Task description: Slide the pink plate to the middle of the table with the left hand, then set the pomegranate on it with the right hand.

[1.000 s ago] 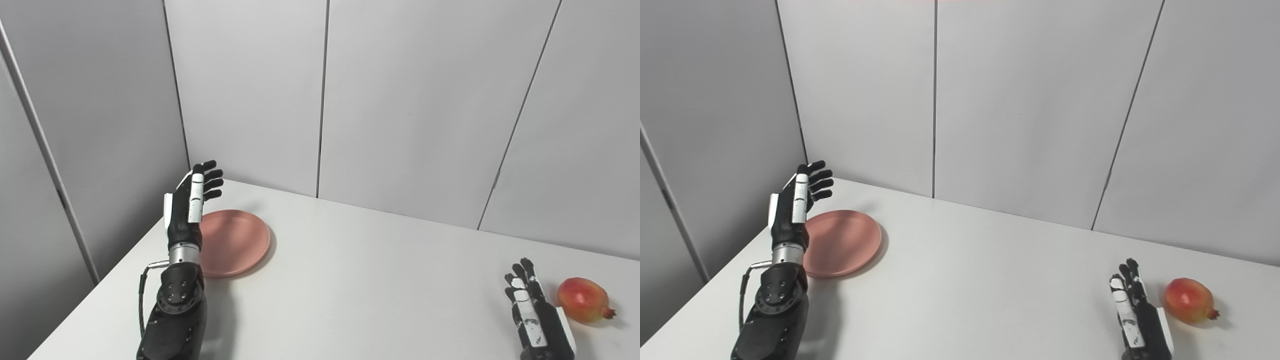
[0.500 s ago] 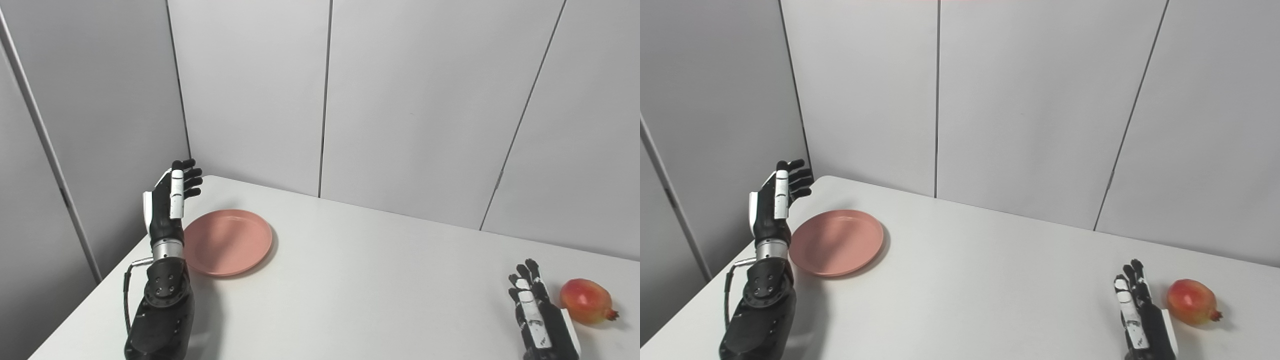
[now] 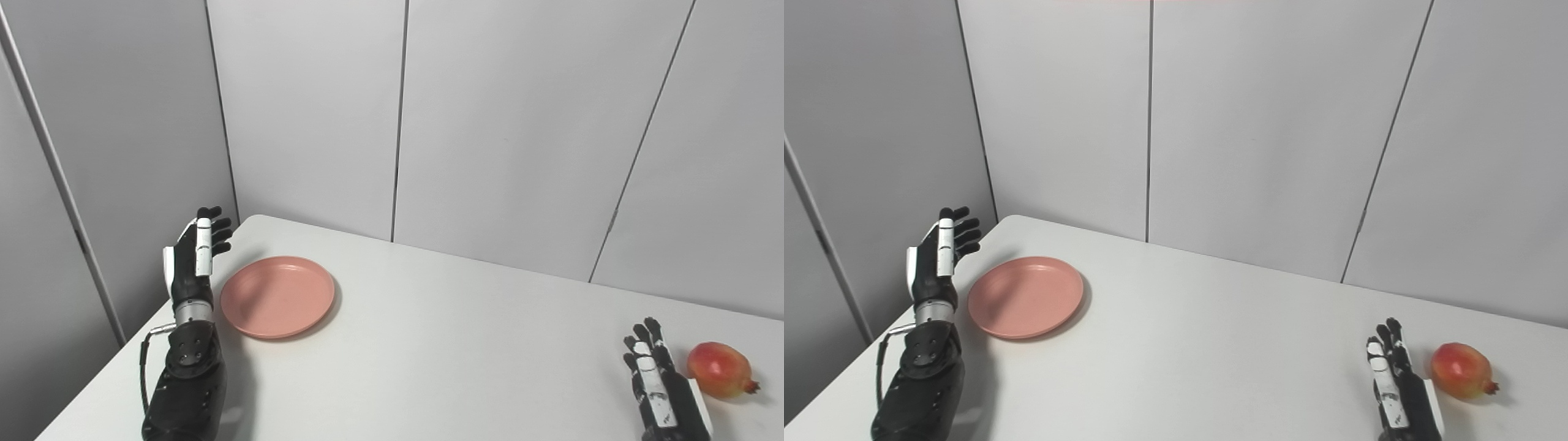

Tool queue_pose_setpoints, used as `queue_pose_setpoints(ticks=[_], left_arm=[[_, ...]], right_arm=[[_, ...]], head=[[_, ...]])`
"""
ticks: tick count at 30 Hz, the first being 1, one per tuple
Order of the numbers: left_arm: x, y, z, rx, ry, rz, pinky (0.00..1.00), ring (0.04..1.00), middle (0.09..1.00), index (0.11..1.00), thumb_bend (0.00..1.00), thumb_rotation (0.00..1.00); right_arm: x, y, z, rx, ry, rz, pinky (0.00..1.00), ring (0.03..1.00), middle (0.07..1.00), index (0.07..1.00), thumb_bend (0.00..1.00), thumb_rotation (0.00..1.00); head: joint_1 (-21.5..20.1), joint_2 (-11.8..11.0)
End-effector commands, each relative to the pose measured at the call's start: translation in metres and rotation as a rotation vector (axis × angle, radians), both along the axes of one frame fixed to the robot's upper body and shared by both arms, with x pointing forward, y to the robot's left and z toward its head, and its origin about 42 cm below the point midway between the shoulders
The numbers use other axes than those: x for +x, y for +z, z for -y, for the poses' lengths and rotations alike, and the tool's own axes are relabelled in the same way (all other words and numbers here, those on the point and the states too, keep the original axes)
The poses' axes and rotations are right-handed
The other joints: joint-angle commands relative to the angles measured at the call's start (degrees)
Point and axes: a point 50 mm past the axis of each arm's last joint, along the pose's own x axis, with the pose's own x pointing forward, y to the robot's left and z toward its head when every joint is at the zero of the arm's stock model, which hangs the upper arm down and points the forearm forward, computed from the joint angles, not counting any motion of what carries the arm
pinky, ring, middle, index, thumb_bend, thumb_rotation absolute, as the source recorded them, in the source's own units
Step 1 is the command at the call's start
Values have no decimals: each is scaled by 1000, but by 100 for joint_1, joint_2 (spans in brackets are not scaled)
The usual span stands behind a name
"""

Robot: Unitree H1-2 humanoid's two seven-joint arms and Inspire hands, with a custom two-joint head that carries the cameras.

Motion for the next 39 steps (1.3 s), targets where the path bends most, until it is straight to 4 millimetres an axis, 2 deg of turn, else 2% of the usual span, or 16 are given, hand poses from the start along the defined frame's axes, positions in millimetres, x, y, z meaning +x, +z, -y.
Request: queue_pose_setpoints(ticks=[1,6,20,31,39], left_arm=[[14,32,-13,49,1,91,670,715,722,716,604,1000],[17,19,-21,35,5,63,665,711,720,713,610,1000],[26,-6,-22,-16,-14,11,710,753,753,736,638,1000],[31,-10,-5,-72,-73,16,764,780,778,762,578,1000],[36,-18,6,-145,-143,27,742,777,775,756,549,1000]], right_arm=[[2,6,4,-1,2,53,1000,971,984,1000,424,762],[3,5,4,0,3,49,1000,972,986,1000,434,758],[2,8,4,6,1,51,1000,966,979,998,435,752],[3,8,4,12,3,55,1000,974,985,1000,446,752],[3,8,4,3,-5,52,1000,965,978,996,454,733]], head=[[3,6],[5,2],[2,19],[11,33],[13,58]])
